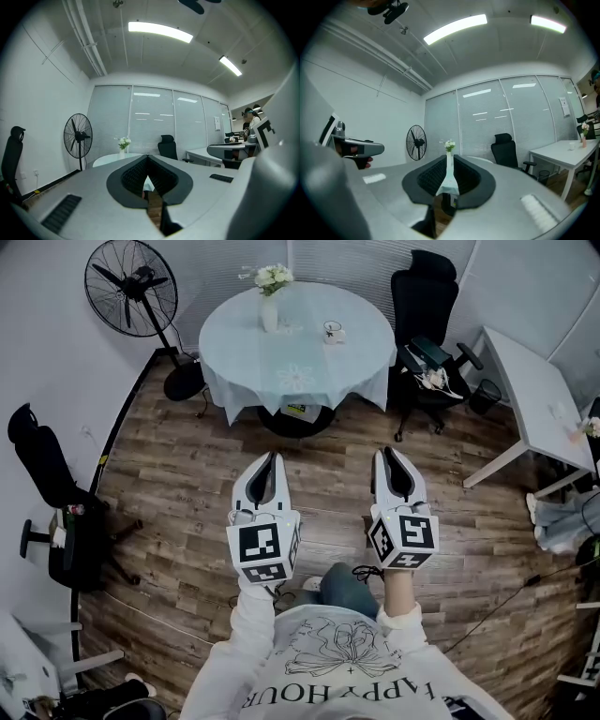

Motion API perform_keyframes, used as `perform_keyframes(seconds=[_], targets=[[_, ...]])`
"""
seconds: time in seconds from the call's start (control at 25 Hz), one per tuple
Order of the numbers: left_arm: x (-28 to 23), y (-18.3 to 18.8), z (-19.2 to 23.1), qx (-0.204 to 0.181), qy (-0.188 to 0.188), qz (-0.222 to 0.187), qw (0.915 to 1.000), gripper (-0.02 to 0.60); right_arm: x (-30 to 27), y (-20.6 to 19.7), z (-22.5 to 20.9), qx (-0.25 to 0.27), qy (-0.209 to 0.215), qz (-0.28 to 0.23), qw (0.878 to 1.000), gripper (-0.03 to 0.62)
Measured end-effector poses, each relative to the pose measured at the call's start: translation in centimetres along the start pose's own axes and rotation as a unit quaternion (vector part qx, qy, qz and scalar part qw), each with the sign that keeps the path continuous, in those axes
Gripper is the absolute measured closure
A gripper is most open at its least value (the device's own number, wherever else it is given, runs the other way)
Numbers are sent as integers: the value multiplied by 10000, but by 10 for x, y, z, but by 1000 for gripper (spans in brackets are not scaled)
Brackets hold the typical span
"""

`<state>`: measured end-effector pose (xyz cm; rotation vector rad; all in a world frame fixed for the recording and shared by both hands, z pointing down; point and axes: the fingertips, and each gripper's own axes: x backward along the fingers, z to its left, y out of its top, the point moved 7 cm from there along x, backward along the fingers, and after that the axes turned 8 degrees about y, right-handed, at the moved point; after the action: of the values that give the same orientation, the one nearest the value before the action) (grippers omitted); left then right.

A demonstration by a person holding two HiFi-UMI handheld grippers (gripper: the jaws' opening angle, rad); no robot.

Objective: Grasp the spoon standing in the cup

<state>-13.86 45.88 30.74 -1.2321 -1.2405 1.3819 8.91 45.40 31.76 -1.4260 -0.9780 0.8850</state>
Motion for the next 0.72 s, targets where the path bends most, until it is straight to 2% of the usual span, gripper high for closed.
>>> perform_keyframes(seconds=[0.4,0.72], targets=[[-39,-8,4,66,3,144,9999,575,-37,-8,-13,-4,95,143,9999,508],[-99,-6,5,48,196,161,9997,575,-99,-11,-48,-10,257,133,9996,508]])
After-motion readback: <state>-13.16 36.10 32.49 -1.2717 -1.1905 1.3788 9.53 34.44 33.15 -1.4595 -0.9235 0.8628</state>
